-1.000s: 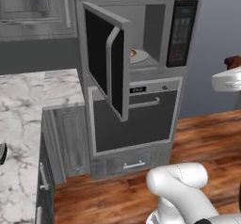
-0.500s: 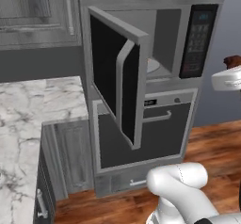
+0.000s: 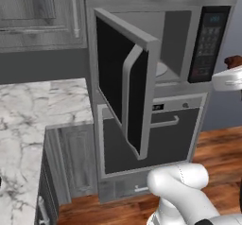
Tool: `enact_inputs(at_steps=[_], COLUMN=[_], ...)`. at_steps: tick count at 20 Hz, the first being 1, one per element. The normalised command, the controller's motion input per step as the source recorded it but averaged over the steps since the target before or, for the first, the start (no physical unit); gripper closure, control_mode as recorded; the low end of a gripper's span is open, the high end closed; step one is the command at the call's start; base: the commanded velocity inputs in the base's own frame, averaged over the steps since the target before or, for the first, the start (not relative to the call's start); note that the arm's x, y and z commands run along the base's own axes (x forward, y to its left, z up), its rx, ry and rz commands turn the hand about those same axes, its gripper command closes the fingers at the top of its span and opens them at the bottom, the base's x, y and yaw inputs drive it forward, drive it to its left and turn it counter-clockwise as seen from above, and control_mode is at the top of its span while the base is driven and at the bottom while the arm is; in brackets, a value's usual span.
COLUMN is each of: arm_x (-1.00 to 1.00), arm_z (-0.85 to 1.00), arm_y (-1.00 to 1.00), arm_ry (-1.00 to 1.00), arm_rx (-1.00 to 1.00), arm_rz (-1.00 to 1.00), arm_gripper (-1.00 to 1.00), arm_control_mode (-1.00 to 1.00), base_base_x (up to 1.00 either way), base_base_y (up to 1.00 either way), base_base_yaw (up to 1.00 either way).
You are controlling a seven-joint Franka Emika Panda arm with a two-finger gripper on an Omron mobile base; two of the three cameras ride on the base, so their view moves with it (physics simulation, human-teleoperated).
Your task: Transport the chicken drumstick from the fridge to the microwave and turn on the microwave.
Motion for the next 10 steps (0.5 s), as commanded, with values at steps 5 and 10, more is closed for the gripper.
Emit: enact_inputs(at_steps=[5, 10], arm_x=[0.00, 0.00], arm_z=[0.00, 0.00], arm_y=[0.00, 0.00], arm_ry=[0.00, 0.00], arm_rx=[0.00, 0.00], arm_rz=[0.00, 0.00], arm_gripper=[1.00, 1.00], arm_control_mode=[1.00, 1.00], base_base_x=[0.13, 0.23], base_base_y=[-0.18, -0.33], base_base_yaw=[0.04, 0.02])
